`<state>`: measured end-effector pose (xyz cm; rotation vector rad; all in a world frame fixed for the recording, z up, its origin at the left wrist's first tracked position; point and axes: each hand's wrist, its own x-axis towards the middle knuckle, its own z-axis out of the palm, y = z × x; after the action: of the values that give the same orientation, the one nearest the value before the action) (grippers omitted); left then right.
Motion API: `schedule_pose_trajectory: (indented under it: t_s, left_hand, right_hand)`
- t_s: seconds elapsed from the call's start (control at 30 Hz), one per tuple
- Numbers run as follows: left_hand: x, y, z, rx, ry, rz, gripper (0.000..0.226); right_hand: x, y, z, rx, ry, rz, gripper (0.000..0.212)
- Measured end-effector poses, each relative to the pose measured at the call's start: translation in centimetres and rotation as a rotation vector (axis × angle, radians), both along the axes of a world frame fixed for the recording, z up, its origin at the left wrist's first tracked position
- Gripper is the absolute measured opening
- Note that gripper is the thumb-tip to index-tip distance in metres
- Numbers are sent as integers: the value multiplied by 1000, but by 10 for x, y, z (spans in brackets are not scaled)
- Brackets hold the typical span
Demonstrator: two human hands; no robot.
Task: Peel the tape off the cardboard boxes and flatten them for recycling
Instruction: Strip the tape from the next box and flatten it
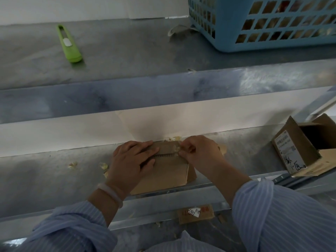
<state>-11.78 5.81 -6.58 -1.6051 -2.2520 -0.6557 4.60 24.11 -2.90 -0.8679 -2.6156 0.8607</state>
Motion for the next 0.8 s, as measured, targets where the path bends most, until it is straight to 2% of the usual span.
schedule_pose_trajectory:
  t_s: [0.07, 0.2, 0.27, 0.33, 0.4, 0.47, 0.57, 0.63, 0.7, 0.8]
  left_hand:
    - [0, -1, 0, -9, 7, 0, 34]
    - [0, -3, 0, -26, 8, 3, 35]
    - [1, -3, 1, -23, 11, -3, 35]
    - [1, -3, 1, -20, 17, -24, 34]
    - [2, -4, 1, -15, 18, -48, 33]
    - [2, -4, 2, -8, 15, -60, 32]
    - [2, -2, 5, -16, 5, -43, 33]
    - [2, -1, 5, -27, -1, -37, 34]
    - [2, -2, 4, -38, -10, -34, 34]
    - [1, -3, 4, -53, -22, -28, 35]
  right_hand:
    - [-1, 5, -1, -76, 40, -61, 11]
    - [-3, 14, -6, -406, 175, -212, 11]
    - [-6, 13, -12, -474, 200, -277, 8]
    - [-7, 16, -14, -410, 172, -348, 7]
    - [-4, 25, -13, -224, 107, -368, 10]
    - [0, 34, -12, -39, 62, -299, 10]
    - [0, 31, -12, 62, 180, -155, 3]
    - [-2, 24, -13, 61, 219, -82, 4]
    - [-1, 20, -15, -87, 214, -83, 12]
    - [2, 21, -12, -719, 354, -198, 27]
